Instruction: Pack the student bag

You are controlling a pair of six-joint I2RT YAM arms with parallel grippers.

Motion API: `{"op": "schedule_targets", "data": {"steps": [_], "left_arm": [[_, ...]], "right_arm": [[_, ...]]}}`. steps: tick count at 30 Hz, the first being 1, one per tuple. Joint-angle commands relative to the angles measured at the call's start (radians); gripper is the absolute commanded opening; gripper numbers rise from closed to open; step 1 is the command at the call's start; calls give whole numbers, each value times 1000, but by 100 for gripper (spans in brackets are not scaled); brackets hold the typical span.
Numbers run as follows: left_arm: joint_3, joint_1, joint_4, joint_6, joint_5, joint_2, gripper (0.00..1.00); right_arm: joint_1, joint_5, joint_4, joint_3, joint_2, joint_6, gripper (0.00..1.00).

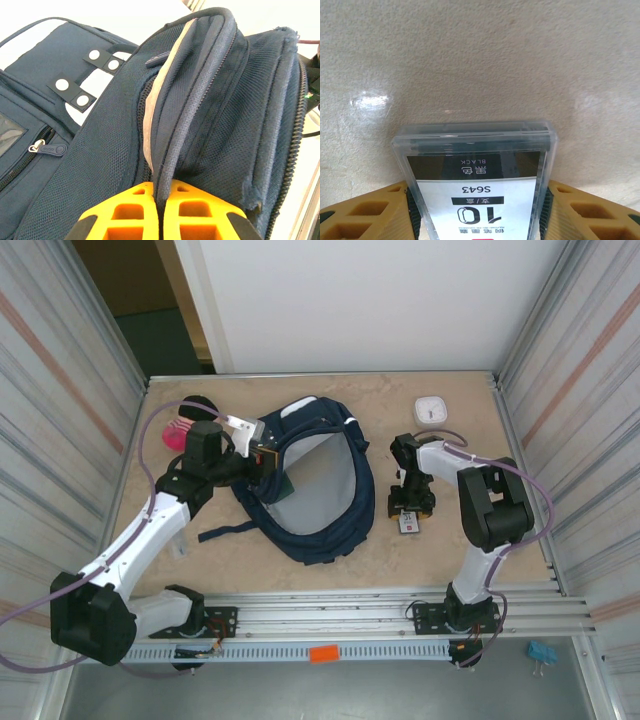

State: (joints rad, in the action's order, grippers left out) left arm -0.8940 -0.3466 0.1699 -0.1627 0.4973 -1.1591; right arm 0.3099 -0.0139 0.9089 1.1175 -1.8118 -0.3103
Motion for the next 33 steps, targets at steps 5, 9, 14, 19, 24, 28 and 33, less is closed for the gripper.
{"op": "schedule_targets", "data": {"steps": [5,9,14,19,24,28,33], "left_arm": [[-37,14,-15,-8,-14,30,0],[-42,14,-20,-12,-11,29,0],[-45,13,-35,-21,-5,22,0],[-64,12,-37,-24,9,13,0],[-84,13,-43,-28,20,2,0],[-94,12,-56,-42,35,-9,0],[-101,14,-70,-55,44,-13,0]], "right_arm": [[-24,24,-11,-38,109,-73,50],[-25,-45,-21,-38,186,-117,49],[11,-148,-56,10,283,-203,49],[77,-214,-76,83,337,-267,48],[145,-307,-222,85,378,-392,48],[210,-365,-484,17,376,-558,48],[284,-332,-604,47,286,-654,47]]}}
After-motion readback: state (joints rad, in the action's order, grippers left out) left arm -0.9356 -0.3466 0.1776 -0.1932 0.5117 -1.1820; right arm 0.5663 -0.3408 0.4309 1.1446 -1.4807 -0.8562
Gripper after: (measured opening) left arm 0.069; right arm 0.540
